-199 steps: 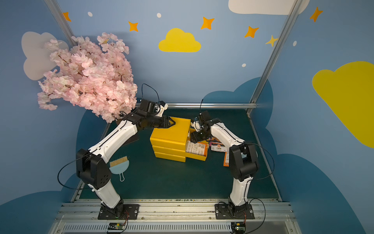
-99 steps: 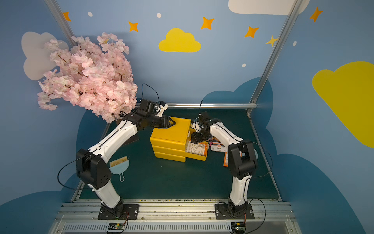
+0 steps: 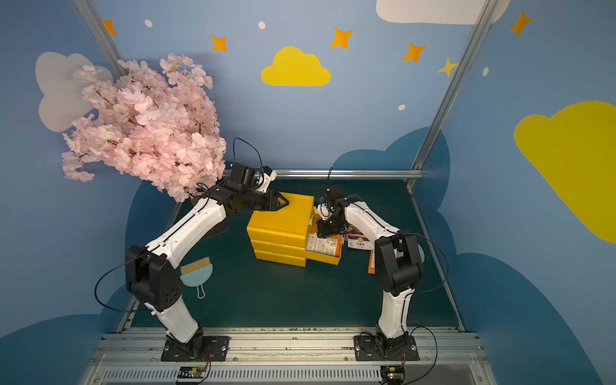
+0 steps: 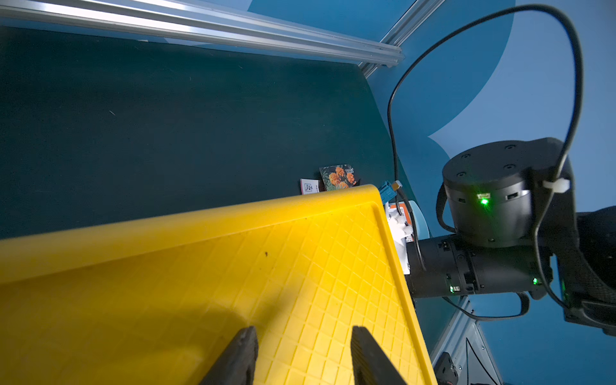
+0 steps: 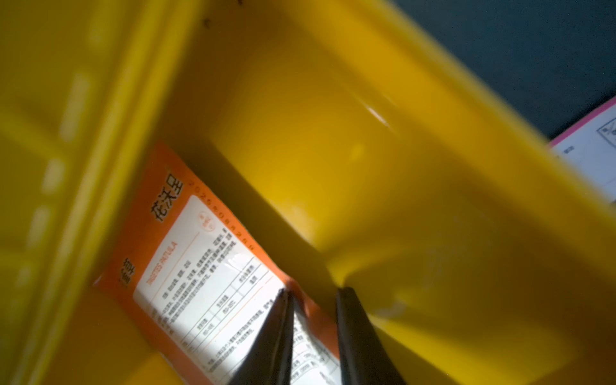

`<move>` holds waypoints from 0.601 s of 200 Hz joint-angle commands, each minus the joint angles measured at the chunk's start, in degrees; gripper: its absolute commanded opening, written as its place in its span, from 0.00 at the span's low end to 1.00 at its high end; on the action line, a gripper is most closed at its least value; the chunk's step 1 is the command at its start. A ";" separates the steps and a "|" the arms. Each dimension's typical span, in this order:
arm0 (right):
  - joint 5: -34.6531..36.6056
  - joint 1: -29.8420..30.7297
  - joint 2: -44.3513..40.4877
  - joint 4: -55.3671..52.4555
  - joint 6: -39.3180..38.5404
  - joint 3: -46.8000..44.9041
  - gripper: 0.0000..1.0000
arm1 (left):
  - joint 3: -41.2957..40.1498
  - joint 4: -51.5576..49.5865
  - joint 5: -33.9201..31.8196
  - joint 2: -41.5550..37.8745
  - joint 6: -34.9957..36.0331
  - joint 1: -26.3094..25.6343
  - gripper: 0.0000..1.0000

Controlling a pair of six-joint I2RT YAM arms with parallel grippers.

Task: Take the seed bags out of the drawer
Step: Pick up the seed packet from the drawer.

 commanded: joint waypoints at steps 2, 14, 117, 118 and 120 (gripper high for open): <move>-4.52 2.01 -1.94 -1.27 -1.07 0.73 0.12 | -4.50 -13.10 -3.66 5.34 -0.20 0.11 0.52; -4.76 1.93 -2.28 -1.49 -0.87 0.81 0.05 | -4.51 -13.01 -3.63 5.23 -0.13 0.11 0.52; 0.46 -0.36 -2.16 -5.06 1.96 7.80 0.00 | -4.65 -13.04 -3.67 4.90 -0.37 0.10 0.52; 0.57 -0.34 -2.15 -5.12 1.96 7.96 0.00 | -4.62 -13.02 -3.65 4.90 -0.38 0.11 0.52; 0.88 -0.37 -2.16 -5.28 1.92 8.19 0.00 | -4.64 -13.02 -3.76 4.90 -0.31 0.11 0.52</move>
